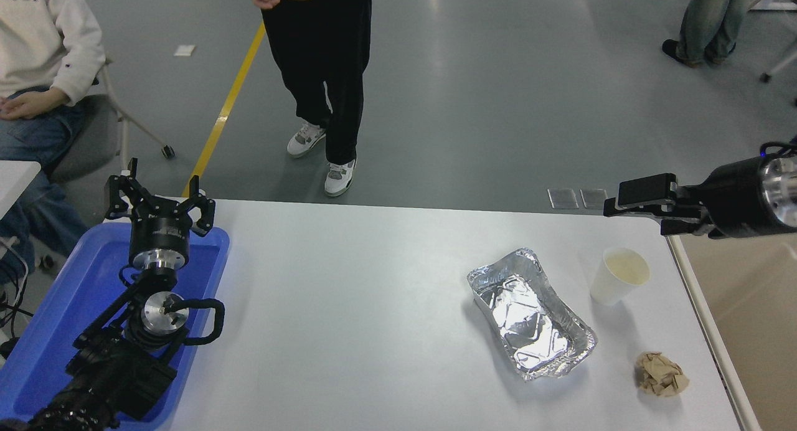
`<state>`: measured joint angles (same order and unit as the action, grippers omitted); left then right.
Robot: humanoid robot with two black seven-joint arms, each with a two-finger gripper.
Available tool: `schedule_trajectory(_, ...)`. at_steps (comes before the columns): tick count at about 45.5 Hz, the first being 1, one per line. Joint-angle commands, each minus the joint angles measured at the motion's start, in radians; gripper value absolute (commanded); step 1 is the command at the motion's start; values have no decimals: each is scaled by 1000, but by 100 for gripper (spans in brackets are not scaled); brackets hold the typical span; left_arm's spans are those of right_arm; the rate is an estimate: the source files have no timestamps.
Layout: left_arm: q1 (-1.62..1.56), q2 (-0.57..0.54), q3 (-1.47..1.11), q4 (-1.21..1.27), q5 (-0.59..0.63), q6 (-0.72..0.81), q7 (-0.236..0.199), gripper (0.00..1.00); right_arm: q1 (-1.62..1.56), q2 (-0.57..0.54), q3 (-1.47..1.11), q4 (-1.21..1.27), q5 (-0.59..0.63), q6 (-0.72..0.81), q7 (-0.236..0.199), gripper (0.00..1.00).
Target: Pick up paper cup place in dustbin
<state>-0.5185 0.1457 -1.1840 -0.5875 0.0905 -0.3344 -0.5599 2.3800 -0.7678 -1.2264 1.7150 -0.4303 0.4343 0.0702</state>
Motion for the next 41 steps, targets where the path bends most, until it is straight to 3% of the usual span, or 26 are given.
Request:
schedule_trajectory(1,0,0,0,0,0,0,0,99,179,97,-74,30,-5,171,0,100)
schedule_trajectory(14,0,0,0,0,0,0,0,99,219,142,-30,14,-2,268,-6,100)
schedule_trajectory(26,0,0,0,0,0,0,0,99,206,111,-25,-6,-39,351,-33,100)
schedule_trajectory(32,0,0,0,0,0,0,0,99,176,99,-18,-24,-80,350,-36,100)
schedule_trajectory(41,0,0,0,0,0,0,0,99,-7,96,38,-248,-154,264,-39,100)
